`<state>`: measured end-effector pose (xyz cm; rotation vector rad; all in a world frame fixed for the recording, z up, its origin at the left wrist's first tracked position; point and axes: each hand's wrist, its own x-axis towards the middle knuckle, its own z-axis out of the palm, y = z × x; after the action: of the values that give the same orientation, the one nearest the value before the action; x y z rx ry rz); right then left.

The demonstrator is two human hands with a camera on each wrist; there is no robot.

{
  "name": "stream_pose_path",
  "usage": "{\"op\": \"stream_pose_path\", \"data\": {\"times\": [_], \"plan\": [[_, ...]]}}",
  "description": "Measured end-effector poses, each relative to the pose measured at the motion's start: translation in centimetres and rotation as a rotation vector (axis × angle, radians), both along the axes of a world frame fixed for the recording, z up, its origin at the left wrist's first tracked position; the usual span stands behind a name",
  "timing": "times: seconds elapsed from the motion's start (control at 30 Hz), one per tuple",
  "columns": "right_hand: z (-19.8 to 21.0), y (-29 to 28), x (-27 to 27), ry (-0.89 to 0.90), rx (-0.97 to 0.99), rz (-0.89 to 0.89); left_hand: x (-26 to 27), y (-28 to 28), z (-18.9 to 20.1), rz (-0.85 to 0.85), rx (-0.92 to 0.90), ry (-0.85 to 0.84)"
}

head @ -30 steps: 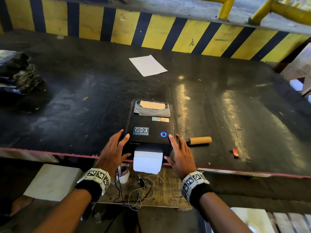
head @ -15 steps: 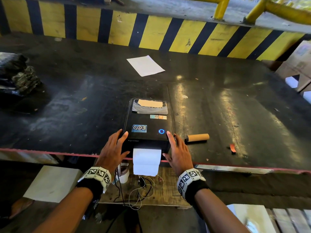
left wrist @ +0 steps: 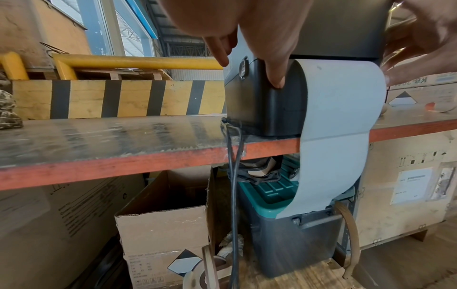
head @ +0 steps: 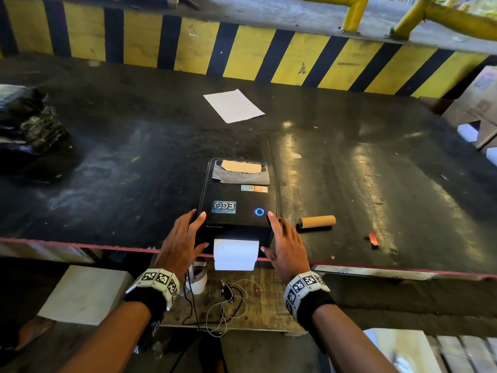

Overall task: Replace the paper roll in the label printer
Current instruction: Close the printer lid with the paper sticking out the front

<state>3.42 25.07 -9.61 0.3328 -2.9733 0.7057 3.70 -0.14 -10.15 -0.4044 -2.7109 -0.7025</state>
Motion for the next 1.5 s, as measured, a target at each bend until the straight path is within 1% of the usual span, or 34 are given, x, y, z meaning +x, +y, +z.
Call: {"op": "stream_pose_path", "data": {"times": [0.37, 0.73, 1.1, 1.33, 1.5], "plan": [[0.0, 0.1, 0.1, 0.028, -0.001, 0.02, 0.1, 0.1, 0.1, 0.023, -0.021, -0.016], [-0.1, -0.1, 0.0, -0.067, -0.036, 0.005, 0.2, 0.1, 0.5, 0.029, -0.011, -0.032], [-0.4, 0.0, -0.1, -0.083, -0.044, 0.002, 0.3, 0.4, 1.0, 0.05, -0.012, -0.061], [-0.4, -0.1, -0.1, -0.094, -0.048, 0.001, 0.1, -0.2, 0.7, 0.004, -0.014, -0.052], [-0.4, -0.1, 0.0, -0.075, -0.036, 0.002, 0.1, -0.1, 0.8, 0.019, -0.014, -0.065]]}}
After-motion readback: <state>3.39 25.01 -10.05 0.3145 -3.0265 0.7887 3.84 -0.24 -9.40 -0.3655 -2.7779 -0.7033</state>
